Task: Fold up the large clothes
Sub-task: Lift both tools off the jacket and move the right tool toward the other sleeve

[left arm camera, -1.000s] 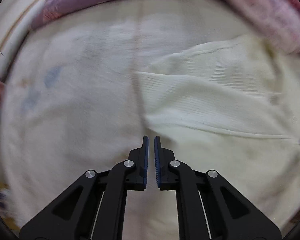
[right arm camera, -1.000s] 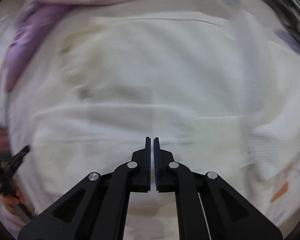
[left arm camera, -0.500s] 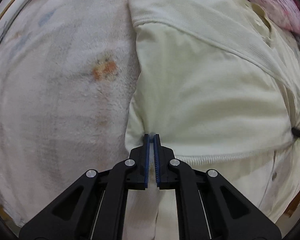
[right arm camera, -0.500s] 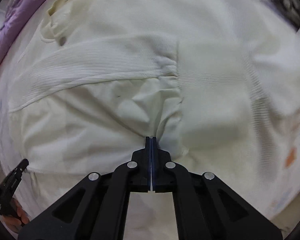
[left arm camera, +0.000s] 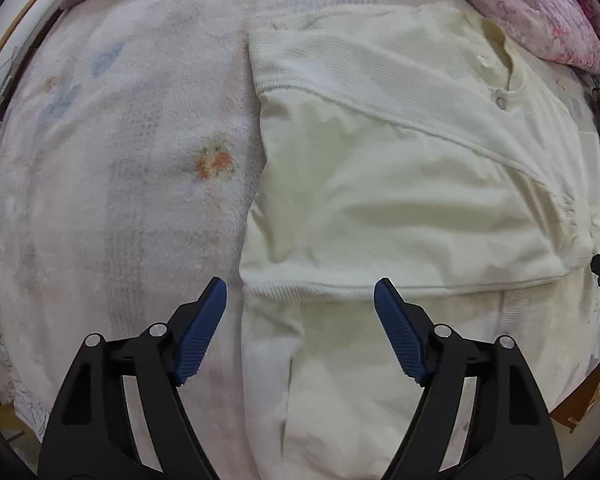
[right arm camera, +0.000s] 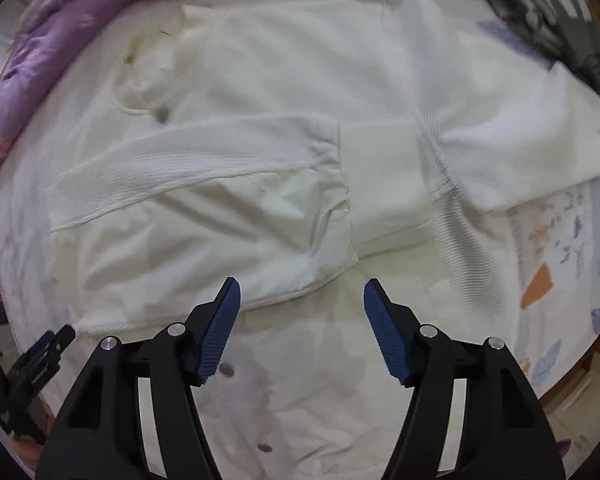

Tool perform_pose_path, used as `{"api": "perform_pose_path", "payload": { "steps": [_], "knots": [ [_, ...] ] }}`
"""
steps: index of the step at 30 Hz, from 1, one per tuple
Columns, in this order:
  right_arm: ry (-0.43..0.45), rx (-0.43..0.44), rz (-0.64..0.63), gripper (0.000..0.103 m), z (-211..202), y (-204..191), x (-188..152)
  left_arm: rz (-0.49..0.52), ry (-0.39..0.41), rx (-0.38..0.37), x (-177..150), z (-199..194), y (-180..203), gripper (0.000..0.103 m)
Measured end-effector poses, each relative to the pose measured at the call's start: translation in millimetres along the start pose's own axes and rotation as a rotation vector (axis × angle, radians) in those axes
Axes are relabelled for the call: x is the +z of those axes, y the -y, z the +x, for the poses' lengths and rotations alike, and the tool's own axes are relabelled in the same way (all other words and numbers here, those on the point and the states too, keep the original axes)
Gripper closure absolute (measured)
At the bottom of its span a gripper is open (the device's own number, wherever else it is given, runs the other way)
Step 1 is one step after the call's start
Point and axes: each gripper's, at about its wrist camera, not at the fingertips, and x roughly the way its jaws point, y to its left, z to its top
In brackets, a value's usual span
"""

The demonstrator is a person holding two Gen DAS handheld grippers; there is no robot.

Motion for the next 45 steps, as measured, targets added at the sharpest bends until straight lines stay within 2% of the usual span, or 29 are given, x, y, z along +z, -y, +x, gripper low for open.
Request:
{"api": "perform_pose_path", "payload": {
  "steps": [2, 4, 6, 13, 20, 27, 35, 40, 43, 45],
  "knots": [
    [0.012, -0.005, -0.018, 0.041, -21, -8, -1, 0.004, 0.008, -0.002, -3, -20, 2, 0.026],
    [0.022, 0.005, -0.041, 0.041, -41, 0, -13, 0.006, 0.019, -0.009, -7, -40, 9, 0.026],
    [0.025, -0.01, -0.066, 0.041, -50, -5, -21, 0.011, 0.032, -0.01, -25, -46, 16, 0.026],
    [0.069, 0.011, -0.126, 0.041, -105, -24, -52, 0.022, 0.112, -0.026, -45, -108, 48, 0.026],
    [0.093, 0.017, -0.193, 0.039, -160, -22, -86, 0.029, 0.193, -0.025, -77, -169, 66, 0.022],
    [0.134, 0.049, -0.156, 0.037, -201, -15, -135, 0.071, 0.266, -0.065, -118, -220, 70, 0.022],
    [0.258, 0.026, -0.103, 0.037, -245, -5, -202, 0.125, 0.372, -0.099, -184, -266, 68, 0.022],
    [0.323, 0.018, -0.061, 0.036, -271, 14, -251, 0.128, 0.416, -0.138, -225, -289, 69, 0.022],
    [0.377, -0.017, -0.005, 0.036, -288, 28, -274, 0.147, 0.426, -0.148, -249, -298, 75, 0.022],
    [0.402, 0.015, 0.022, 0.036, -297, 37, -285, 0.158, 0.432, -0.163, -261, -304, 79, 0.022]
  ]
}}
